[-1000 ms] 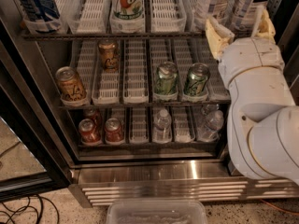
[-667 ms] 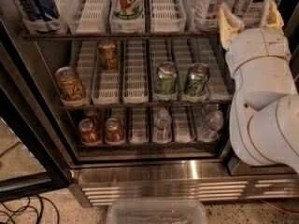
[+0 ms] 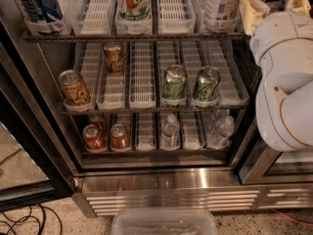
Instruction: Pick blue plastic bottle from top shelf of fridge
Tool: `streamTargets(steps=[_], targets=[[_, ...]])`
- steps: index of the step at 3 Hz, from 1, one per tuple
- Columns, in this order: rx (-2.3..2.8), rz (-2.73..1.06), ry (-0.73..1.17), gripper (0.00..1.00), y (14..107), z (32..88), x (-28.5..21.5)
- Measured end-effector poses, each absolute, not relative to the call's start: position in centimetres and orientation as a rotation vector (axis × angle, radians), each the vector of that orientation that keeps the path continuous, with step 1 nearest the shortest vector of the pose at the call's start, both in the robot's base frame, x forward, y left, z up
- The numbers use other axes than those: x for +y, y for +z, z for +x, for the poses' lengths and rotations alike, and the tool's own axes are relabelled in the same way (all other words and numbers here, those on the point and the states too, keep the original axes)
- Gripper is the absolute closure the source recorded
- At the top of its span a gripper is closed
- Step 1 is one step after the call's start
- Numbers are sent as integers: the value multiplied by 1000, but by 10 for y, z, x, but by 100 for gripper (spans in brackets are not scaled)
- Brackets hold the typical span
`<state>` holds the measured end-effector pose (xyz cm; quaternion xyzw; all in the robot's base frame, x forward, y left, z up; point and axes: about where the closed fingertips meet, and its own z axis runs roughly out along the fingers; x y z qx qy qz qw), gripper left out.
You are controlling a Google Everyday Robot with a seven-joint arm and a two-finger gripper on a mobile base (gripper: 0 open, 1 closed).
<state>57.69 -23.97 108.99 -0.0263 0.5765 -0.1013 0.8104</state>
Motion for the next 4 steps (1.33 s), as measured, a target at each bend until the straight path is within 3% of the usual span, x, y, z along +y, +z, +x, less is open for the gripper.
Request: streamTargets(steps=[4], targets=[[1276, -60, -254, 36, 1093, 615, -256]])
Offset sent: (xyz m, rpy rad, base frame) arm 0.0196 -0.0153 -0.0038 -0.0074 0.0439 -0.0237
